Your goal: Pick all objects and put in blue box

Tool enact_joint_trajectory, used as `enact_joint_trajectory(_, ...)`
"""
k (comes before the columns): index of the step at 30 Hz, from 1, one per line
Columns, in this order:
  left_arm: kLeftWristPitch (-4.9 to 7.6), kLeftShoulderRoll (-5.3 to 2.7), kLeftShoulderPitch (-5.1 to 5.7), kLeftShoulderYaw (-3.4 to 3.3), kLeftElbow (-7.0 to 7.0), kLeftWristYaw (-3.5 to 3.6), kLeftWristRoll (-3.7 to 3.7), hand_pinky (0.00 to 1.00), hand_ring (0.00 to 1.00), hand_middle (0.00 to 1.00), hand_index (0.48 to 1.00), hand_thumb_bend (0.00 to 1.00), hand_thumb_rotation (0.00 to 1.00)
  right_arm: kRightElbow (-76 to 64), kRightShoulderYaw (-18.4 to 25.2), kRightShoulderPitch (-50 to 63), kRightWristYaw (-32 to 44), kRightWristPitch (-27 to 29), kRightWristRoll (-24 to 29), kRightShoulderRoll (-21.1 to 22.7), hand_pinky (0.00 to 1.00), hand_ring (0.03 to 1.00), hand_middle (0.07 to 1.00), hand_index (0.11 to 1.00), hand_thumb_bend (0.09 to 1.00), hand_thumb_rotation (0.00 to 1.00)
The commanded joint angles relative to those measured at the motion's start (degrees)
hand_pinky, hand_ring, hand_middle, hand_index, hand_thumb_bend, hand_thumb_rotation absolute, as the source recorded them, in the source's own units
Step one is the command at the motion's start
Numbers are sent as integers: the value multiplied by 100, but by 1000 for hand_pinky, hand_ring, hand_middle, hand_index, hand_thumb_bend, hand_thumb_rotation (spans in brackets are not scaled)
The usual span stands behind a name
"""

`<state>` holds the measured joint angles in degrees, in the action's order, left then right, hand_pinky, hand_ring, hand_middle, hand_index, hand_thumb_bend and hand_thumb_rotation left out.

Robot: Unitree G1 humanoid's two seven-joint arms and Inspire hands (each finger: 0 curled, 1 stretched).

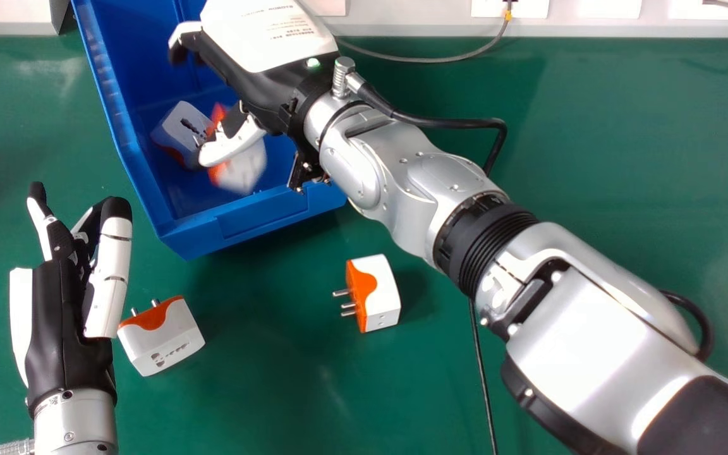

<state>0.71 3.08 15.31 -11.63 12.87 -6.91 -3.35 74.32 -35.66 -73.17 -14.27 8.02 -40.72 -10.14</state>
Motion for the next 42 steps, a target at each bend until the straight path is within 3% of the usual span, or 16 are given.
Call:
enact_joint_trajectory(1, 111, 39, -61, 7, 47, 12, -23, 843, 907, 873, 892, 531, 829, -96, 57, 22, -138, -19, 63, -384, 856, 952, 961, 960, 528, 594)
enact_joint_trajectory(6, 94, 30, -60, 3, 76, 41, -6, 845, 909, 875, 893, 529, 829, -91, 11, 64, -273, -31, 11, -369, 886, 985, 988, 987, 517, 608)
enact_joint_trajectory(11, 106, 23, -98, 4, 14, 48, -2, 848, 911, 877, 896, 527, 829, -114, 0, 99, -325, -14, 6, -347, 893, 995, 996, 996, 512, 611)
enact_joint_trajectory(19, 44, 27, -69, 11, 86, 27, -64, 852, 911, 877, 899, 528, 829, -725, 138, 668, -956, 421, 112, -32, 904, 999, 1000, 1000, 478, 582)
enact_joint_trajectory(23, 7, 53, -63, 22, 113, 3, -139, 852, 911, 877, 898, 512, 829, -1655, 234, 1419, -1321, 588, 81, 275, 911, 1000, 1000, 1000, 419, 518)
enact_joint_trajectory(27, -30, 79, -107, 3, 94, 2, -168, 848, 909, 875, 898, 497, 828, -3623, 273, 2735, -1234, 507, -82, 779, 917, 1000, 1000, 1000, 373, 458)
enact_joint_trajectory(34, -19, 111, -209, -83, -23, 13, -101, 846, 909, 875, 897, 492, 827, -6477, 274, 4835, -943, 318, -542, 1626, 927, 1000, 1000, 999, 342, 436)
enact_joint_trajectory(38, -12, 107, -261, -132, -90, 10, -78, 846, 909, 875, 898, 490, 828, -7570, 372, 5835, -555, 444, -451, 2099, 915, 1000, 1000, 997, 351, 448)
enact_joint_trajectory(42, -39, 91, -279, -147, -52, 28, -47, 846, 910, 875, 898, 484, 828, -8372, 642, 6592, -139, 591, -220, 2566, 914, 1000, 1000, 996, 350, 467)
